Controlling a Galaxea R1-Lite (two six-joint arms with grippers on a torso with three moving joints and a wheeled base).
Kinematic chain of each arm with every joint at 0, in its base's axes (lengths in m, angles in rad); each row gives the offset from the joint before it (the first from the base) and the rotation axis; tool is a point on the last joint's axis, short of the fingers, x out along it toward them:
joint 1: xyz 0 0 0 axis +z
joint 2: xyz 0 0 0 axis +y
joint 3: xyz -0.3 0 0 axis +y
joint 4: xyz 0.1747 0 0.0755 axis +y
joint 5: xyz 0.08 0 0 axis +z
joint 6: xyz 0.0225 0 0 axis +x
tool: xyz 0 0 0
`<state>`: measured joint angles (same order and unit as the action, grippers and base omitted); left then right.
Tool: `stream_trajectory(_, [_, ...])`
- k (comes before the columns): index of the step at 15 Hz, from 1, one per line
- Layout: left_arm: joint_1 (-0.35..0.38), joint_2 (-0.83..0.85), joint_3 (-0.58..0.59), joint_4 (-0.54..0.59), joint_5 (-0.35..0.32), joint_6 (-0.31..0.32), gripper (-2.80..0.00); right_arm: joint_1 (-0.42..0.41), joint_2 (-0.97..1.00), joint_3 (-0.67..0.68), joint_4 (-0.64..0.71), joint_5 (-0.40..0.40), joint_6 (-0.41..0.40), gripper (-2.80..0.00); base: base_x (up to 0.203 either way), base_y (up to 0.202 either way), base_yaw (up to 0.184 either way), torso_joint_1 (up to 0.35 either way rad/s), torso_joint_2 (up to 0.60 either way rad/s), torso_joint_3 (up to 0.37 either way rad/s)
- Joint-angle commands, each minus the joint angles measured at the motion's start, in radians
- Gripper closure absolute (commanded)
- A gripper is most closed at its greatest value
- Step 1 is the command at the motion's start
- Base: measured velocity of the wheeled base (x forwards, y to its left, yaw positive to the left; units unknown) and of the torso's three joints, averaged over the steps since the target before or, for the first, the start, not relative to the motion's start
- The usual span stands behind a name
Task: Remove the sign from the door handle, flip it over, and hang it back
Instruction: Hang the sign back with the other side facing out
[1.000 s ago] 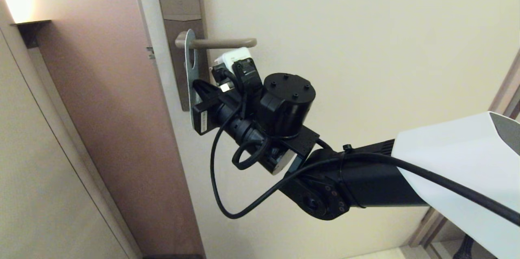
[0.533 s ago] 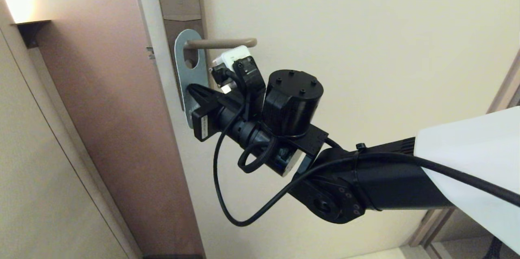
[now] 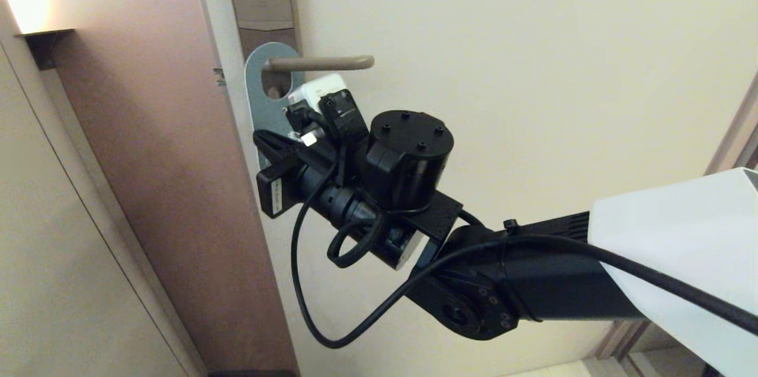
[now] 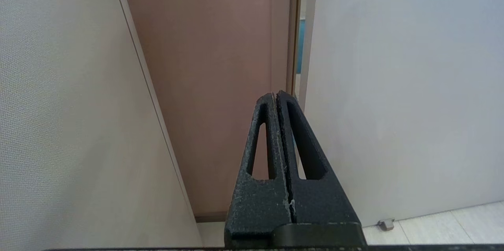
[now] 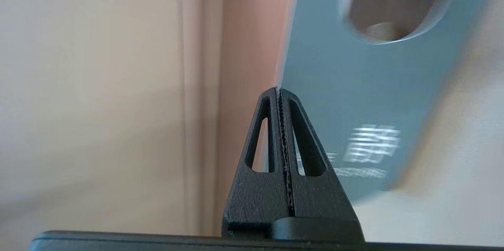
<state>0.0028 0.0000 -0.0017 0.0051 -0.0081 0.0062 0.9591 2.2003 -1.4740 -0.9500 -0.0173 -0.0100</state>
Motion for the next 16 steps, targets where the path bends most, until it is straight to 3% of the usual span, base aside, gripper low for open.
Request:
stream_trajectory(1, [0.0, 0.002, 0.0, -0.001, 0.0, 0.0, 0.0, 0.008, 0.037, -0.028, -0.006, -0.003, 0.001, 0.0, 0.0, 0.0, 0.0, 0.0, 0.0, 0.0])
stream_trajectory(16, [0.0, 0.002, 0.0, 0.0, 0.0, 0.0, 0.0, -0.017, 0.148, -0.172, -0.01, -0.091, -0.01, 0.0, 0.0, 0.0, 0.0, 0.0, 0.0, 0.0])
